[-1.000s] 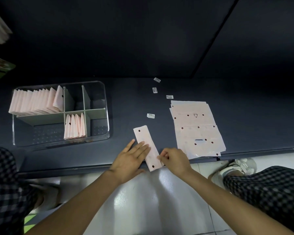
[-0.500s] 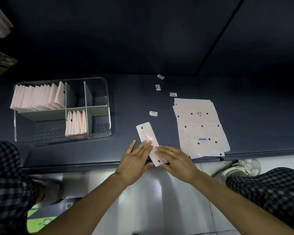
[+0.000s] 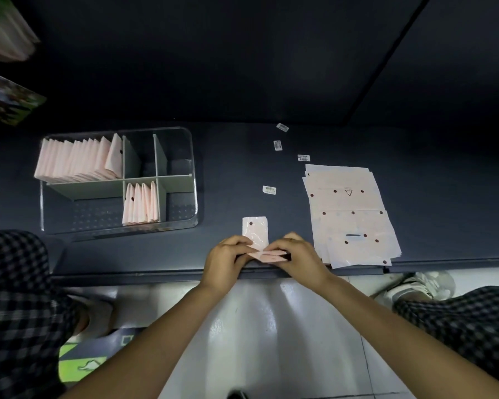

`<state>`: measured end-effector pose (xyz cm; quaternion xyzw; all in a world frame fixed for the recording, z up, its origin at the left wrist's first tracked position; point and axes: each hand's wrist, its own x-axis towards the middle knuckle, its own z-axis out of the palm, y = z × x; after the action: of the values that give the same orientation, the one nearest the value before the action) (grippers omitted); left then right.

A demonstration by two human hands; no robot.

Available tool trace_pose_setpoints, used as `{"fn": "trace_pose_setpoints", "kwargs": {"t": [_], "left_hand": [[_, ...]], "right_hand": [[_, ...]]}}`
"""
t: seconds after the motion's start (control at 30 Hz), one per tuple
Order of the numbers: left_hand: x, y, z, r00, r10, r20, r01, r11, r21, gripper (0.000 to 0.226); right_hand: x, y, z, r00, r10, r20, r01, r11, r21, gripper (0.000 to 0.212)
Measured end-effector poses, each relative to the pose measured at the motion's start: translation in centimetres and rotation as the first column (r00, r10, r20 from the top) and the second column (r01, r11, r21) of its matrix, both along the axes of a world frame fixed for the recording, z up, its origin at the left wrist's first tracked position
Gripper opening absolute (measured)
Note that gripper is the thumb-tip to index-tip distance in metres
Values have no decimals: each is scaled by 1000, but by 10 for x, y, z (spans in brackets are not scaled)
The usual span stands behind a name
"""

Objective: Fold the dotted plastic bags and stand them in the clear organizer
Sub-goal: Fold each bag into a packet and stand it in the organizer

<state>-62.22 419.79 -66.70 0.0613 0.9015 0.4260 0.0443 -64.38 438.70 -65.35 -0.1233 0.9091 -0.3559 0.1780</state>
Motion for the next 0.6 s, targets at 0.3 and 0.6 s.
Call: {"fn": "trace_pose_setpoints", "kwargs": {"t": [0.3, 0.6], "left_hand": [[3, -6, -5, 958, 265, 108, -249, 958, -143, 17], [-1, 3, 4, 922, 333, 198, -263, 913, -311, 20]], "right_hand": [[-23, -19, 4, 972, -143, 187, 148, 989, -13, 44], [-36, -41, 7, 936, -254, 245, 180, 941, 287, 31]]}}
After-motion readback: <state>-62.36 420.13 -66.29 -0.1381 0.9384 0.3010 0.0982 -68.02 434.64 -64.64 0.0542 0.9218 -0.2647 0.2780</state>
